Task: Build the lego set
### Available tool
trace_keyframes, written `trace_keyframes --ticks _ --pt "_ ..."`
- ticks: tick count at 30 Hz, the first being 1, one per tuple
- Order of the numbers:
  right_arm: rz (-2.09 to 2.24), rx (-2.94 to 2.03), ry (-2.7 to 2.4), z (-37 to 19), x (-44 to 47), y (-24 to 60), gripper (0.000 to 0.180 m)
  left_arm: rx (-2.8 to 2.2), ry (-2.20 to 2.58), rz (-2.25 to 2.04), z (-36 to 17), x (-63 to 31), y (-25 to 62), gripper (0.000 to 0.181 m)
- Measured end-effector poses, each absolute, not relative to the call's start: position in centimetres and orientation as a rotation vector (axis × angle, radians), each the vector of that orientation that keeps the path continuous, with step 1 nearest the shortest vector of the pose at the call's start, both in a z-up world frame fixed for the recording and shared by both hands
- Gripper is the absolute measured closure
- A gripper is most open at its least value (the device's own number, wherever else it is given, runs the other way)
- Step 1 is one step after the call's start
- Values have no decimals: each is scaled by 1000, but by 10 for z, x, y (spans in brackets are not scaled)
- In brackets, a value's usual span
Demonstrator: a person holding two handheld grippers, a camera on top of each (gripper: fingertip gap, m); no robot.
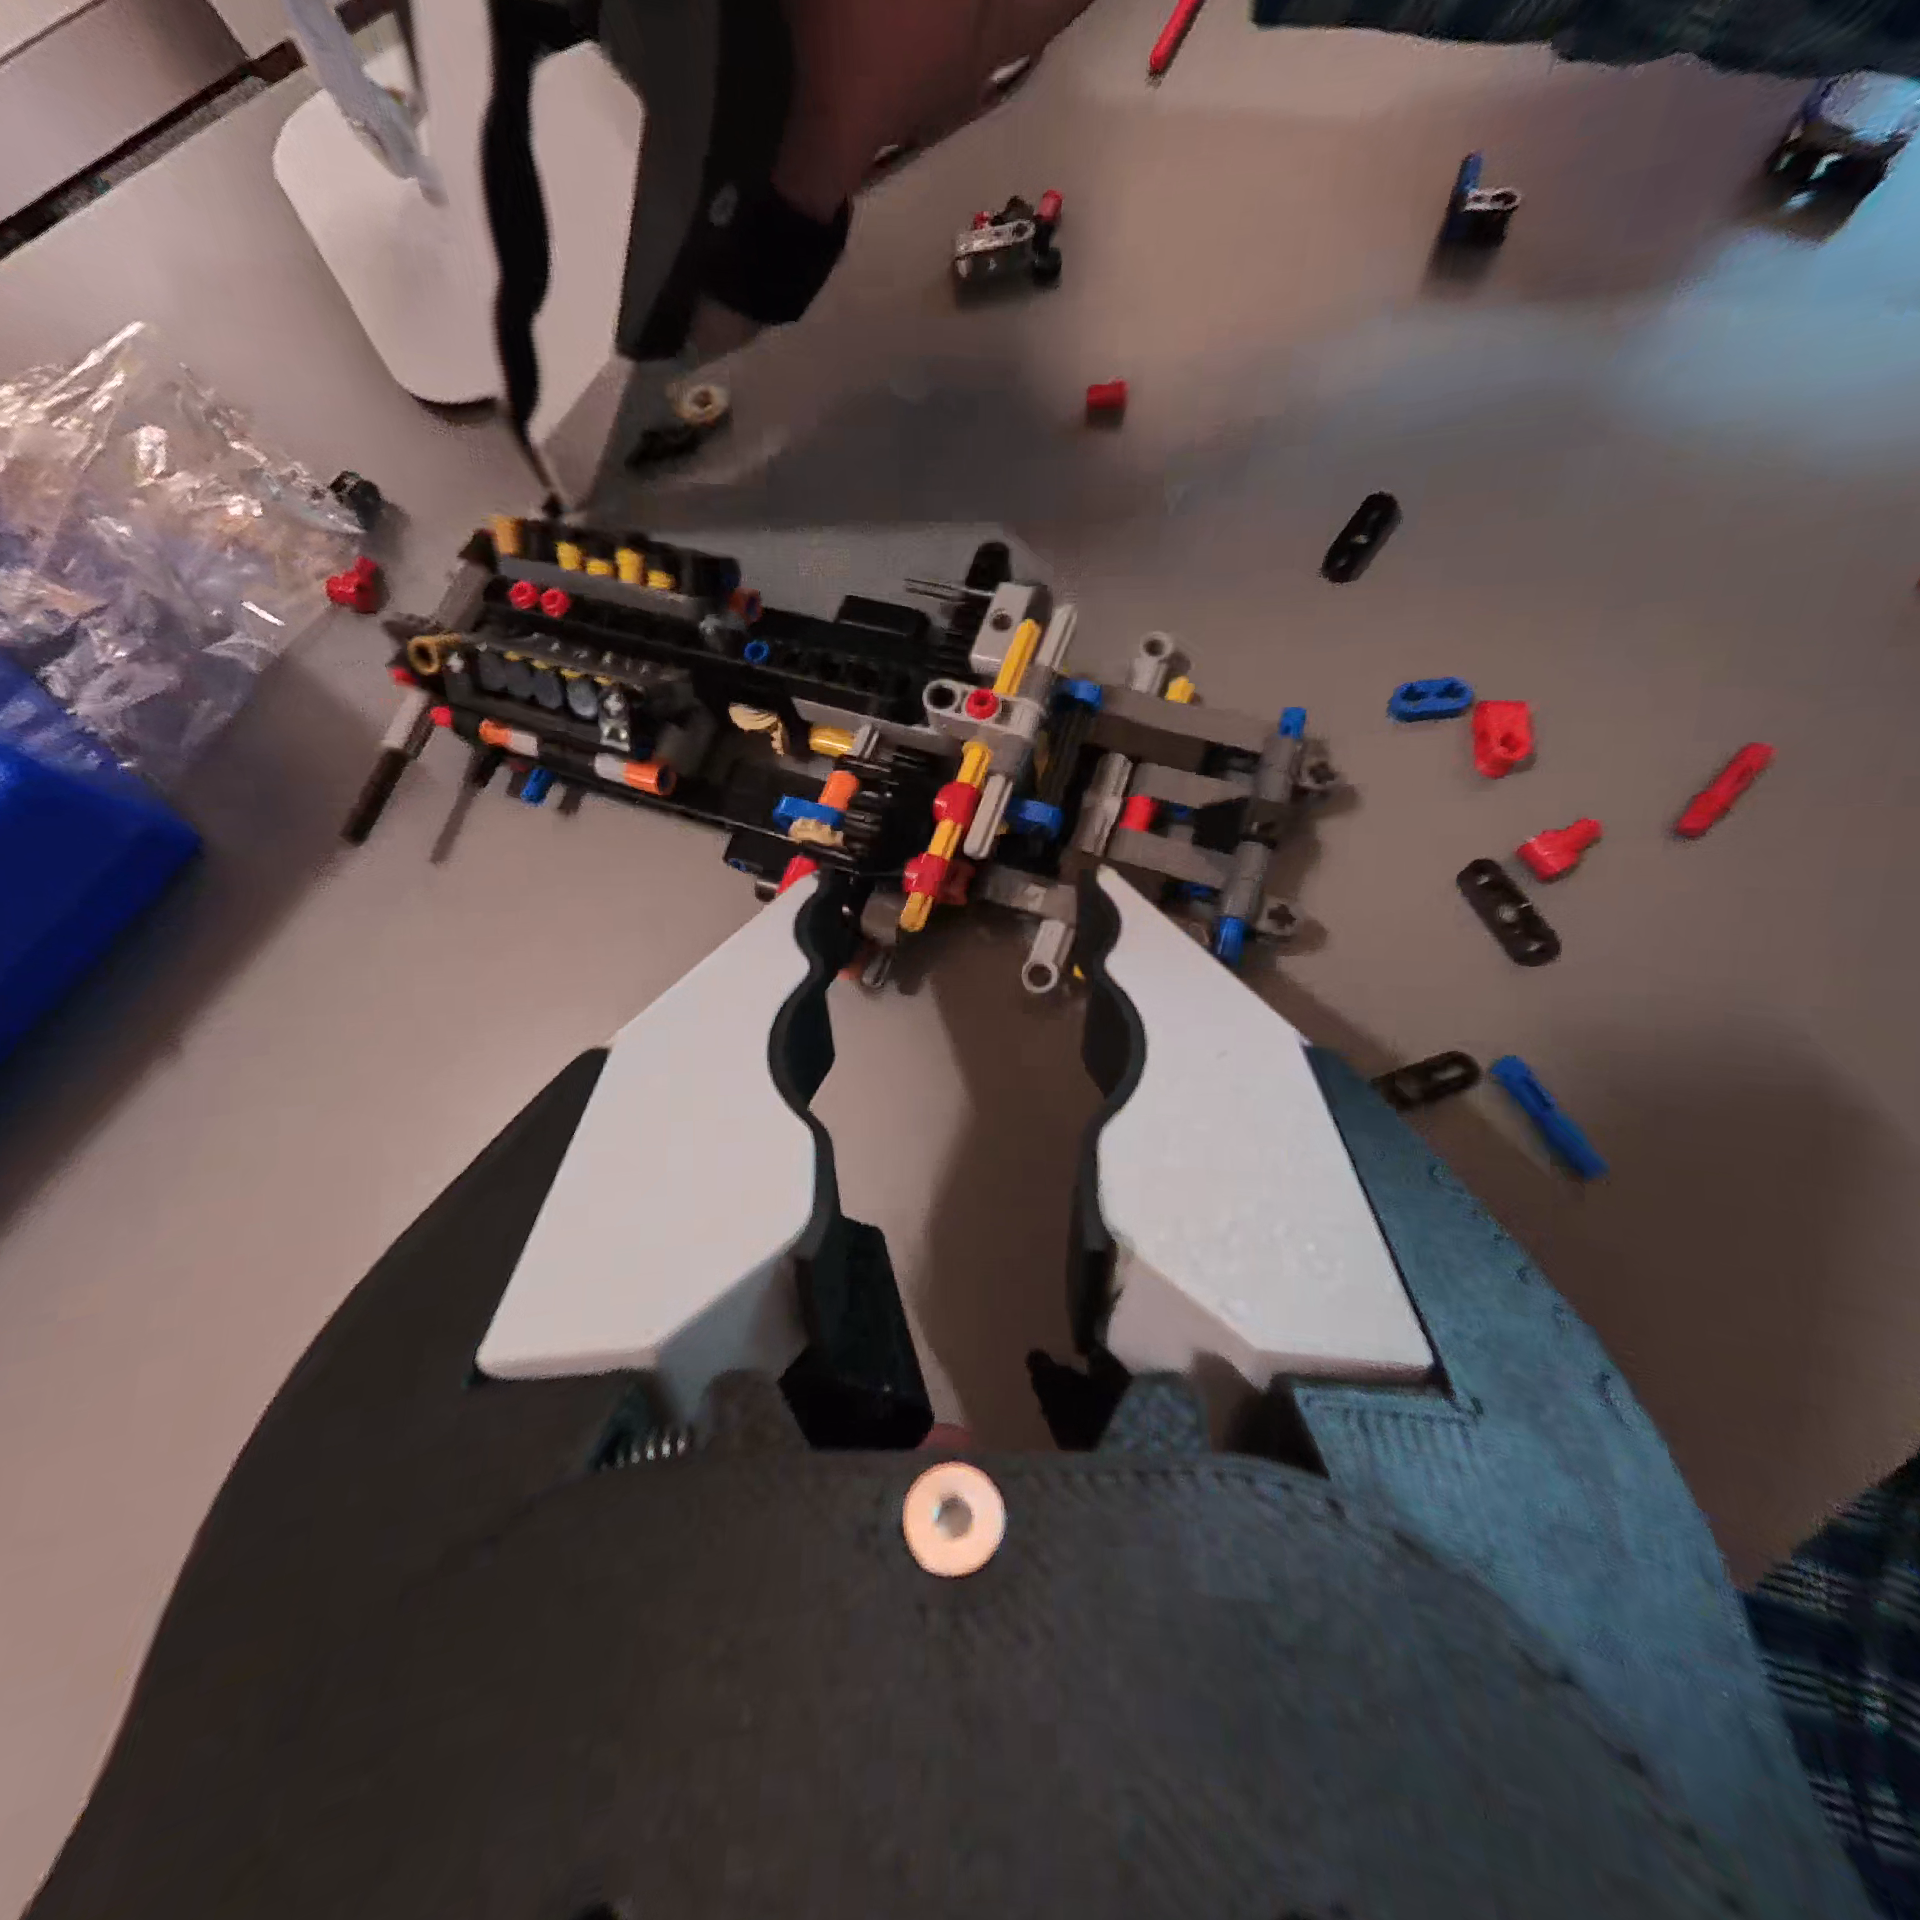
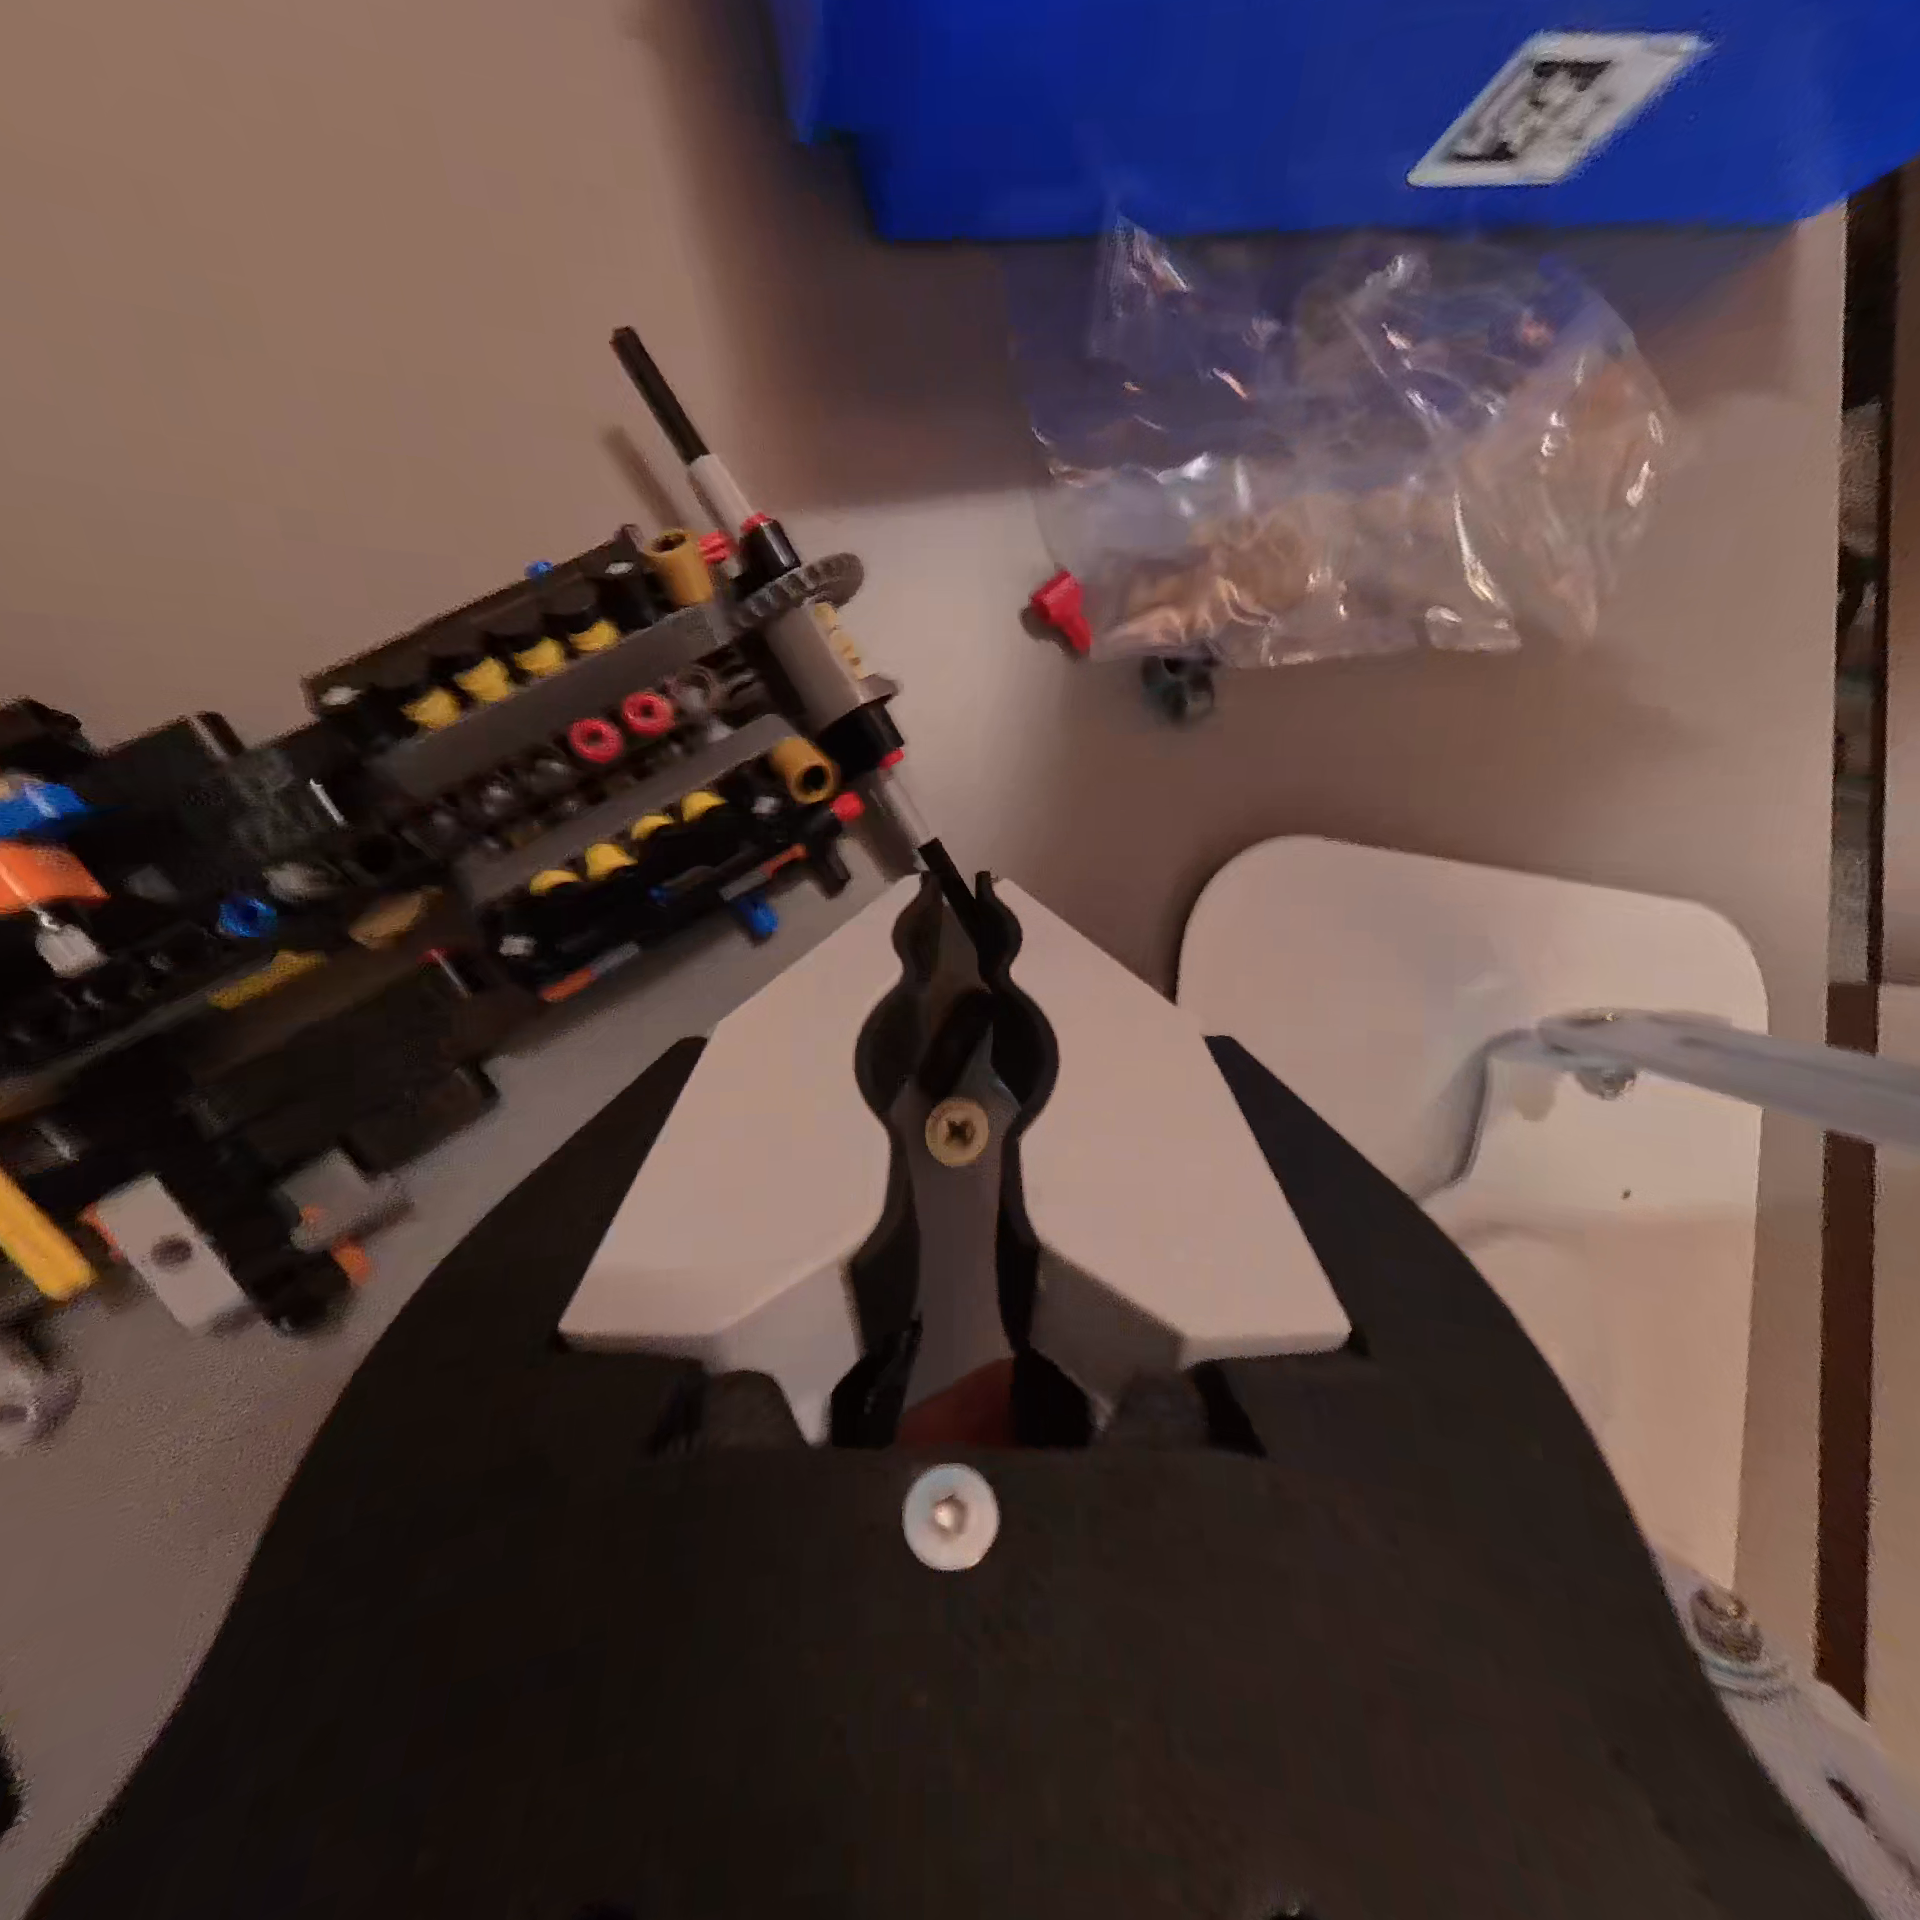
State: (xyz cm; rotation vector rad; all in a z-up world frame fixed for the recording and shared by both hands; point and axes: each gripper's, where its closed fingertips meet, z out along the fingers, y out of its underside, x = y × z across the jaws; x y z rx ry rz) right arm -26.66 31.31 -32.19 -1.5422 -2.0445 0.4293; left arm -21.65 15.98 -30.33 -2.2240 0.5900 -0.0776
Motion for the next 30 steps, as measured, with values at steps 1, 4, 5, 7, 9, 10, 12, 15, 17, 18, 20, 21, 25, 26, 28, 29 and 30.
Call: trace_keyframes --ticks 1,4,5,7,9,10,12,15,17,18,20,21,25,26,28,29,30 --pt "449 -1600 -2023 -322 -264 314 177 -2220 582 -77 -301 -219 160 137" --pt "452 -1710 -1961 -323 -254 313 177 -2205 550 -129 -293 -222 160 135" --pt "436 -1751 -1933 -323 -249 314 177 -2200 545 -128 -290 -223 159 134" --pt "411 -1828 -1869 -322 -240 314 177 -2196 541 -125 -287 -226 157 132" --pt "385 -1867 -1825 -323 -230 313 178 -2198 534 -156 -286 -226 154 127" --pt "375 -1884 -1806 -323 -225 312 178 -2188 542 -204 -284 -219 152 126" --pt "386 -1926 -1755 -322 -216 313 178 -2166 573 -246 -281 -207 146 126" --pt "472 -1988 -1691 -321 -206 308 178 -2159 618 -180 -284 -201 146 126" --pt "498 -1998 -1668 -320 -199 304 179 -2180 626 -162 -289 -202 147 126" --pt "502 -2000 -1666 -320 -196 301 178 -2183 622 -156 -291 -203 147 126" --pt "527 -2007 -1665 -321 -190 294 177 -2193 597 -135 -292 -209 148 128" --pt "548 -2009 -1670 -321 -187 290 177 -2198 594 -121 -293 -212 149 129" --pt "641 -1999 -1680 -316 -184 275 177 -2218 593 -75 -297 -224 149 129" --pt "652 -1991 -1683 -315 -183 273 176 -2216 588 -72 -297 -227 149 130" --pt "656 -1979 -1681 -313 -180 271 162 -2224 568 -70 -296 -233 148 129" --pt "637 -1971 -1685 -313 -178 272 158 -2226 550 -48 -296 -239 148 120" --pt "627 -1954 -1692 -314 -176 273 155 -2224 541 -46 -294 -242 147 116"
